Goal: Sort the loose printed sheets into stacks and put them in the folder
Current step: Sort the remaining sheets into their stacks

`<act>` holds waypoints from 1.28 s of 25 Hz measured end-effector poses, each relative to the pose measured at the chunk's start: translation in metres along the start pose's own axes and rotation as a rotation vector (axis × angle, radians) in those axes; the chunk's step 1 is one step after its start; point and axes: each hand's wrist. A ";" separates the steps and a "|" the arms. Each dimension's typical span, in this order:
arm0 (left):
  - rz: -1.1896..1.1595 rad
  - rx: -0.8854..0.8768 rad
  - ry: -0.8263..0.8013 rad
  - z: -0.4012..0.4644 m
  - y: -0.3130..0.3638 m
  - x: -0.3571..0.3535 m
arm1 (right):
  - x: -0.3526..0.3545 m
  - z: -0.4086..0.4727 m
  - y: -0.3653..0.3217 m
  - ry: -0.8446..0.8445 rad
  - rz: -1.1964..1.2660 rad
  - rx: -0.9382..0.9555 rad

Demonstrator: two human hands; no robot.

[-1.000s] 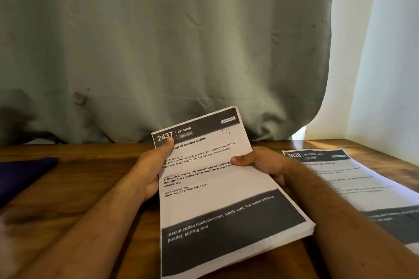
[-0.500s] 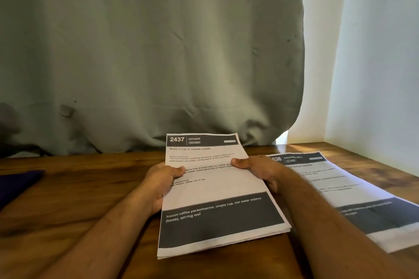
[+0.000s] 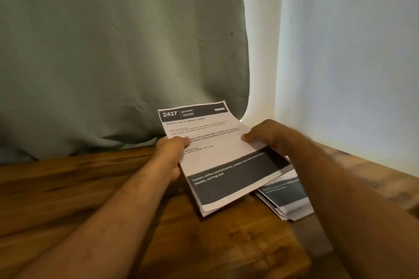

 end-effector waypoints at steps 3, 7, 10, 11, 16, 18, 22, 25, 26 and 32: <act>-0.022 0.044 -0.131 -0.007 -0.013 -0.049 | 0.036 0.013 0.019 0.136 -0.277 0.023; -0.026 0.069 -0.198 -0.013 -0.042 -0.094 | 0.079 0.020 0.049 0.205 -0.391 -0.013; 0.050 0.059 -0.139 -0.015 -0.067 -0.103 | 0.092 0.017 0.082 0.244 -0.401 -0.056; 0.095 0.043 -0.101 -0.016 -0.072 -0.103 | 0.091 0.015 0.094 0.234 -0.385 -0.064; 0.205 -0.065 0.003 -0.028 -0.085 -0.102 | 0.078 0.015 0.123 0.207 -0.381 -0.022; 0.158 -0.035 -0.012 -0.035 -0.084 -0.102 | 0.075 0.017 0.125 0.249 -0.388 0.000; 0.058 0.046 -0.002 -0.043 -0.075 -0.103 | 0.067 0.018 0.127 0.315 -0.510 0.010; 0.021 0.109 -0.020 -0.045 -0.071 -0.103 | 0.061 0.019 0.124 0.273 -0.602 -0.071; 0.009 0.134 -0.028 -0.044 -0.070 -0.103 | 0.060 0.019 0.123 0.267 -0.597 -0.088; 0.032 0.186 -0.036 -0.032 -0.065 -0.095 | 0.057 0.021 0.114 0.177 -0.589 -0.129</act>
Point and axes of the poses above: each hand's wrist, its own z-axis towards the middle knuckle, its own x-axis out of the back of the hand, y = z × x, and after that the axes turned 2 degrees about y, right-handed
